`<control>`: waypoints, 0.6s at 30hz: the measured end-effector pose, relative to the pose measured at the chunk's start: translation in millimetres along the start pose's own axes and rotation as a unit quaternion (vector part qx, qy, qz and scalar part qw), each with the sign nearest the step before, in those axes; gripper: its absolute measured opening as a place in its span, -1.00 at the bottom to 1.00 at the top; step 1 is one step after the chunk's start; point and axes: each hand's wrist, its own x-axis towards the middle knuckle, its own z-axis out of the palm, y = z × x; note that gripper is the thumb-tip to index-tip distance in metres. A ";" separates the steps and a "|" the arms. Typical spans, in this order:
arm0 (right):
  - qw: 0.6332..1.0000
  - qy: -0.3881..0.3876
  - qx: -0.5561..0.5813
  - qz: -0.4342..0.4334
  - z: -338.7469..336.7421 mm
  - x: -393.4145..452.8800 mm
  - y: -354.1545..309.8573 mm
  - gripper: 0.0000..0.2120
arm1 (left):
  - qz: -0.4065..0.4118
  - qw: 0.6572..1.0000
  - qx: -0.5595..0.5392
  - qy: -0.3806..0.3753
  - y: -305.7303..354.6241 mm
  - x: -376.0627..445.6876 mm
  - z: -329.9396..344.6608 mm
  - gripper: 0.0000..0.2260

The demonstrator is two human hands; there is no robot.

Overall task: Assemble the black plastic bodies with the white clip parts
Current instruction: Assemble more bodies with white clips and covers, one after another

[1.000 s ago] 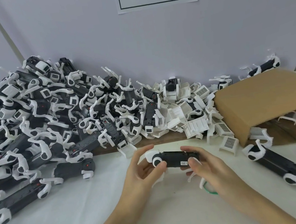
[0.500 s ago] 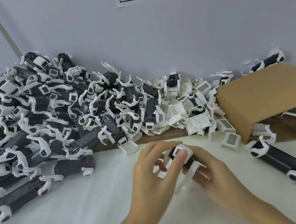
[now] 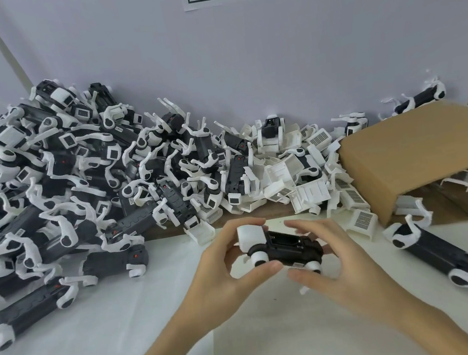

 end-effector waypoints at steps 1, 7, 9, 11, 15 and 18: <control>1.000 -0.015 0.004 0.011 -3.4 0.8 0.3 -0.34 | 0.013 1.000 -0.010 -0.004 -1.4 0.9 -2.5 -0.52; 0.996 0.044 -0.066 -0.043 -8.1 2.5 0.9 -0.32 | 0.028 0.996 0.080 -0.006 -11.8 2.8 -7.6 -0.39; 0.990 0.067 -0.103 -0.065 -9.6 2.3 2.5 -0.29 | 0.007 0.991 0.132 0.030 -16.4 2.7 -7.5 -0.31; 0.979 0.082 -0.152 -0.106 -10.3 2.5 3.1 -0.30 | -0.045 0.992 0.119 0.014 -18.9 1.1 -8.5 -0.34; 0.926 0.083 -0.282 -0.238 -8.3 5.4 3.8 -0.43 | -0.153 0.975 -0.146 -0.063 -14.5 -3.5 1.9 -0.57; 0.932 0.076 -0.276 -0.224 -5.4 5.2 2.7 -0.38 | -0.174 0.953 -0.247 0.015 -18.7 -5.3 11.4 -0.65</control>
